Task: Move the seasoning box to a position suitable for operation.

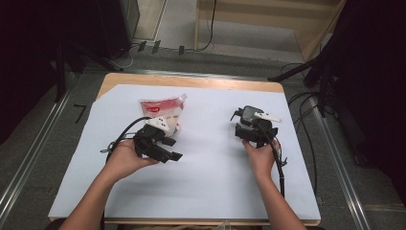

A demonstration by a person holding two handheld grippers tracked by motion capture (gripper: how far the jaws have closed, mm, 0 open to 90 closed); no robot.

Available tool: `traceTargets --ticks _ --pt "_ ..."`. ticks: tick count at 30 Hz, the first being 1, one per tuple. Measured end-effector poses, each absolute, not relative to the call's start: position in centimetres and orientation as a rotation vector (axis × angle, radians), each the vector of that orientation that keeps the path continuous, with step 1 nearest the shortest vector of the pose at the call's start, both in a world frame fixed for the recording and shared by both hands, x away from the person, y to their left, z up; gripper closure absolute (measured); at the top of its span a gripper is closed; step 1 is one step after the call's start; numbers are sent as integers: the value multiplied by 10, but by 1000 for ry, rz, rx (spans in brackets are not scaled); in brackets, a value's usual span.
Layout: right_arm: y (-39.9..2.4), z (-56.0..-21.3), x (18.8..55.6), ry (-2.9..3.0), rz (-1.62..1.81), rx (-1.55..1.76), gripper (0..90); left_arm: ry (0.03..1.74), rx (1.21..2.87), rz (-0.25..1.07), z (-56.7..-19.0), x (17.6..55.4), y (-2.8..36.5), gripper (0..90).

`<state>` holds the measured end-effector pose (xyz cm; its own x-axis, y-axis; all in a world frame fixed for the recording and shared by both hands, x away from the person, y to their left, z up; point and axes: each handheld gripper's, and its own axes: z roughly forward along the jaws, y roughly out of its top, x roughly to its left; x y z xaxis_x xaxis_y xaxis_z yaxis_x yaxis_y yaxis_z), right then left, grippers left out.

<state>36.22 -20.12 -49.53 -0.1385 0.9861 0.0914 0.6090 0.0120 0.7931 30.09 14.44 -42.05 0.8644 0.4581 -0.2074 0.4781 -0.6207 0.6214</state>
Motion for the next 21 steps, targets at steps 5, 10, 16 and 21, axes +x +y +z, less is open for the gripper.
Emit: traceTargets --ticks 5,10,16,21 --pt "-199 -499 367 1748 971 1620 25 671 2338 -39 -422 301 144 379" --pt "-195 -508 372 1662 996 1666 29 675 2327 -40 -422 303 147 380" --pt "-192 -510 376 1570 1004 1650 62 674 2329 -46 -422 303 146 383" --pt "-189 -512 379 1533 998 1648 67 671 2340 -44 -423 304 145 383"
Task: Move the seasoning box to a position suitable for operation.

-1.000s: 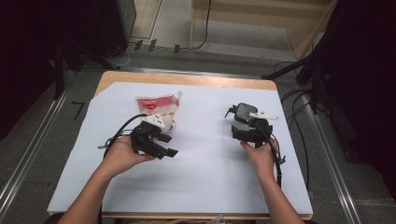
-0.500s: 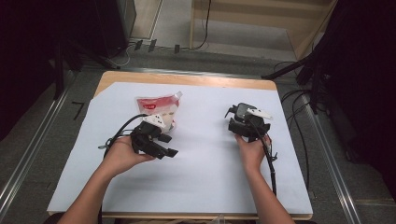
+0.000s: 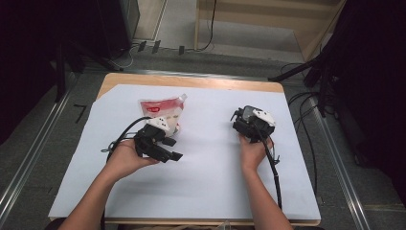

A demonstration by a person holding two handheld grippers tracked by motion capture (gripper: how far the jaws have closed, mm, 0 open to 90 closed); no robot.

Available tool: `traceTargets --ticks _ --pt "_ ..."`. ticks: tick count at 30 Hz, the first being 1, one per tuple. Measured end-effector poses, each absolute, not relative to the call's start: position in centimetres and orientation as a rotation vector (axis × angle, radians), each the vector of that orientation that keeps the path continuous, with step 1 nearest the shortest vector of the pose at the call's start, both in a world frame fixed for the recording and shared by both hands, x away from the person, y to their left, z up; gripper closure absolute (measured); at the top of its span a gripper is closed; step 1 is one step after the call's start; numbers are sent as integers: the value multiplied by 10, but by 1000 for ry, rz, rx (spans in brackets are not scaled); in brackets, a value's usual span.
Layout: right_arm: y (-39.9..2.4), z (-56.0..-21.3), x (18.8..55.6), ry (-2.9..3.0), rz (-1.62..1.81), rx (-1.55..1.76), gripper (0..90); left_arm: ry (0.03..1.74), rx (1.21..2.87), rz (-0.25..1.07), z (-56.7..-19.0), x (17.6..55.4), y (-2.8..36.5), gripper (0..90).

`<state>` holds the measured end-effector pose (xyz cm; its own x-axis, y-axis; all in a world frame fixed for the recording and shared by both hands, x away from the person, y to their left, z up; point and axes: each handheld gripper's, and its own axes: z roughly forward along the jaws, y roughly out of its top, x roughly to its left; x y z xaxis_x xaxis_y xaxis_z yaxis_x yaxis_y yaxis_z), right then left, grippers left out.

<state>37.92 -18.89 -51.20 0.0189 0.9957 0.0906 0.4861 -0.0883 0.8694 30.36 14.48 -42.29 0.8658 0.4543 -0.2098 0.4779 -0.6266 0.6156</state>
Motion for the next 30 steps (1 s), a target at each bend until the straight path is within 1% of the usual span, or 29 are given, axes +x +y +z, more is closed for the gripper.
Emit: traceTargets --ticks 8,12,23,30 --pt "-192 -508 380 1585 959 1619 93 675 2342 -52 -423 304 145 384" --pt "-195 -505 376 1601 950 1571 153 670 2335 -52 -423 304 144 384" --pt "-204 -504 374 1656 1027 1560 155 675 2344 -48 -425 305 145 387" --pt "-204 -501 371 1663 1059 1518 156 676 2341 -50 -426 305 146 388"
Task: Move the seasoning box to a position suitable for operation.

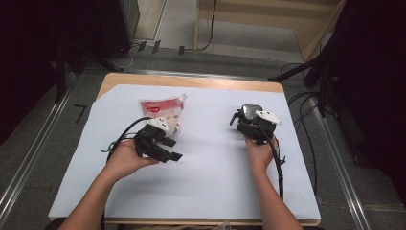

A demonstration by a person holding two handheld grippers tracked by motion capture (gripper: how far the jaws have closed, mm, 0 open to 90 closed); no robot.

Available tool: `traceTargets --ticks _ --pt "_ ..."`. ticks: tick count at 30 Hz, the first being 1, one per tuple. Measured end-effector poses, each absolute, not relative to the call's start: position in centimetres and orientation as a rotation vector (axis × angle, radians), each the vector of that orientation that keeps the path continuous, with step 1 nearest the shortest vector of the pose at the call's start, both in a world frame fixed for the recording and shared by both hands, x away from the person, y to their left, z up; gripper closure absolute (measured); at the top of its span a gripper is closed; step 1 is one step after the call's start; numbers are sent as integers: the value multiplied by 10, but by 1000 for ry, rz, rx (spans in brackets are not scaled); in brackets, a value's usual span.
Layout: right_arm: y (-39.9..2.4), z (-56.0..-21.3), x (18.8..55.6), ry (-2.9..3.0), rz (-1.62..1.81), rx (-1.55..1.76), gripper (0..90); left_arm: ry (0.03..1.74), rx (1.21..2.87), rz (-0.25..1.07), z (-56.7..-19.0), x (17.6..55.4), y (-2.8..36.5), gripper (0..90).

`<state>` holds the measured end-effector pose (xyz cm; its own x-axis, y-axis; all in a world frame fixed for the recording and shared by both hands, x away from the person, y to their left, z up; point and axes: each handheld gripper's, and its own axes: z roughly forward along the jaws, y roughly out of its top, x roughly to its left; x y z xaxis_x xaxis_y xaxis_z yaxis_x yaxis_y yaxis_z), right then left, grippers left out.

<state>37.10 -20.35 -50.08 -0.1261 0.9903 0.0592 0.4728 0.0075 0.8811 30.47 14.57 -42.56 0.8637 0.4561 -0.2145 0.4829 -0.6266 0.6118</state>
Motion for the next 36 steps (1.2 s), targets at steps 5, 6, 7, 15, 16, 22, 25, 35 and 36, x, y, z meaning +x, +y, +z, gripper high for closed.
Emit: traceTargets --ticks 5,6,7,15,16,22,25,35,36 --pt "-204 -502 369 1666 1054 1536 156 677 2336 -49 -425 305 147 388" --pt "-204 -502 369 1665 1065 1527 156 680 2332 -51 -425 305 147 388" --pt "-204 -501 368 1665 1068 1535 156 684 2329 -50 -425 305 147 388" --pt "-200 -487 356 1748 1091 1447 156 686 2332 -46 -425 305 149 387" --pt "-199 -485 354 1752 1103 1452 156 683 2332 -42 -424 305 149 387" --pt "-194 -469 339 1827 1166 1398 156 681 2329 -38 -424 304 148 388" --pt "-190 -461 329 1871 1194 1352 156 675 2334 -36 -424 304 148 389" --pt "-176 -460 294 1961 1325 1291 156 673 2325 -26 -422 303 145 392" --pt "-174 -460 292 1971 1323 1278 156 670 2316 -28 -422 303 144 393"
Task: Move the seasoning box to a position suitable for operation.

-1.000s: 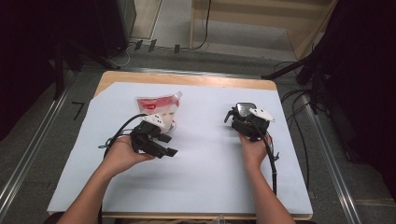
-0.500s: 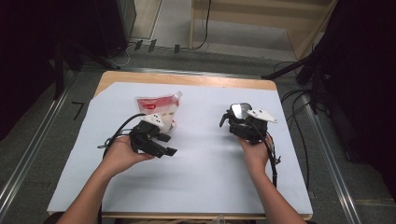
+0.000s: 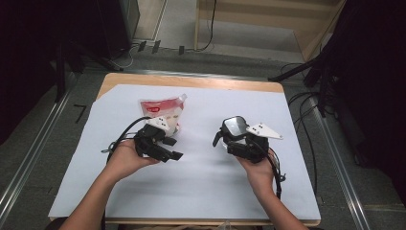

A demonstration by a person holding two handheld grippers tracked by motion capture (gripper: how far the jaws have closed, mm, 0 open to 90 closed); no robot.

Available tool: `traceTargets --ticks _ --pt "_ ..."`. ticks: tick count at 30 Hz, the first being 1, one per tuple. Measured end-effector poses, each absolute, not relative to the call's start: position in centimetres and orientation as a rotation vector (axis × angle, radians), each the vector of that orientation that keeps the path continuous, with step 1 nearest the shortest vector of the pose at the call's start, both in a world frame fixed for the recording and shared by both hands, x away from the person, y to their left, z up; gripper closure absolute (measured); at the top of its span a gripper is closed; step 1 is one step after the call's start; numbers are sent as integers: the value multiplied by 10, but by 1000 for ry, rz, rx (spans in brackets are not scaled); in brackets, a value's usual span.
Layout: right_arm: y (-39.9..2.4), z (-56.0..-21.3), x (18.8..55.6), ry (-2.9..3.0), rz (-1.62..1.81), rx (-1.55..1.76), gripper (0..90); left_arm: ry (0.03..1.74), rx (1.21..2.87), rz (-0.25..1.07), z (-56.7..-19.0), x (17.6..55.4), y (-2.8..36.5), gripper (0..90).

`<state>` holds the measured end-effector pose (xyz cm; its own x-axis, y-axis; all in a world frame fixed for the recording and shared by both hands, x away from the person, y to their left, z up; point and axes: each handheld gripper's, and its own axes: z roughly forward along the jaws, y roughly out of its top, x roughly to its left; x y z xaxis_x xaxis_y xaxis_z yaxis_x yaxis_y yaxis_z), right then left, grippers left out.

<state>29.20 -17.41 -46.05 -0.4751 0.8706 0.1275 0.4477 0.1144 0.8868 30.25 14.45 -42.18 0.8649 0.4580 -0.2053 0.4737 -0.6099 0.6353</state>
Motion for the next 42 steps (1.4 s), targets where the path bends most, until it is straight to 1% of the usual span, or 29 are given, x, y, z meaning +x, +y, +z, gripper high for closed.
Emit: traceTargets --ticks 7,15,26,42 --pt "-161 -463 285 2016 1346 1238 156 681 2322 -21 -421 303 147 396" --pt "-137 -475 279 2133 1366 1167 156 703 2296 -14 -421 305 152 399" --pt "-113 -490 271 2239 1384 1102 156 696 2319 -9 -423 305 150 401" --pt "-111 -499 265 2255 1365 1047 154 680 2322 -27 -426 303 144 398"
